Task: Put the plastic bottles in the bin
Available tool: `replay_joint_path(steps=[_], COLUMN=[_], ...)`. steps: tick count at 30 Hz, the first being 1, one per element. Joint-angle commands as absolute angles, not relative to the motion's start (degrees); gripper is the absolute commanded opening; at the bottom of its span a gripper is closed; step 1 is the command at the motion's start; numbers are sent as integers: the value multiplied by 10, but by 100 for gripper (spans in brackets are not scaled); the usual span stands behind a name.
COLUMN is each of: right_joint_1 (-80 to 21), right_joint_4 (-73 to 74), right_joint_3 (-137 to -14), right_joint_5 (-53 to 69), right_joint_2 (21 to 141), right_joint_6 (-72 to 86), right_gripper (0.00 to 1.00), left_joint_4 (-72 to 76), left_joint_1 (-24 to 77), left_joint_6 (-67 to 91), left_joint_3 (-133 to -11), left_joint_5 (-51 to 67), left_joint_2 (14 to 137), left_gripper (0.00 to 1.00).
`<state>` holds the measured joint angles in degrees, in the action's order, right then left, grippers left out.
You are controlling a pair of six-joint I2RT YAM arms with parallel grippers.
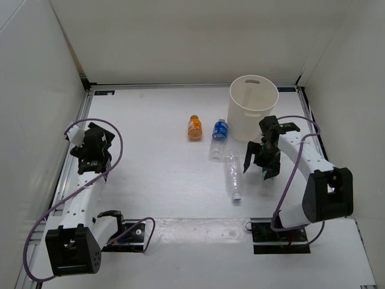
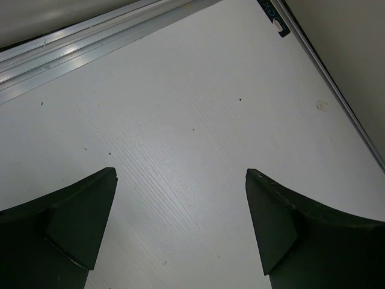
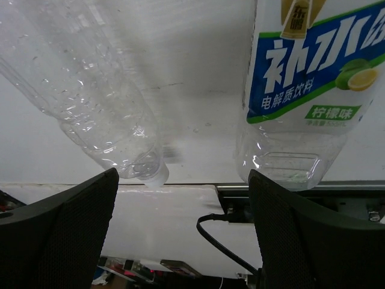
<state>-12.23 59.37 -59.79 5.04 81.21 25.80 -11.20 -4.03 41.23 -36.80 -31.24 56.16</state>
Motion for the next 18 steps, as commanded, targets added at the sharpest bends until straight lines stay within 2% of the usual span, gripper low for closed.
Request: replay_joint_path(steps=[1,6,9,11,13,14,18], right_joint_1=[-131,-122,-77,-22,-10,38,68], right_joint_4=[625,632,648,649,648,644,635], right_joint_3=[-616,-650,-656,-650,-641,-639,-640], right_joint_5=[32,-25,-40,-35,-30,-29,-27], right_joint_2=[813,746,728,736,746,763,804], right_joint_6=[273,283,289,283,272,270,252], right_gripper=[90,90,90,90,90,90,90], left_joint_4=[-108,-103,-103,-104,-111,-114,-124], left_joint_1=[-47,-55,-65,-69,-72,-73,-74], left_joint_6=[421,428,432,436,438,443,447], left_joint_3=[-363,-365,-363,-360,-359,-359,-361], left_joint_5=[-300,-295,-289,-285,-285,-285,-278], left_joint_2=[564,570,570,573,572,570,571], left_gripper=[99,99,99,99,99,99,99])
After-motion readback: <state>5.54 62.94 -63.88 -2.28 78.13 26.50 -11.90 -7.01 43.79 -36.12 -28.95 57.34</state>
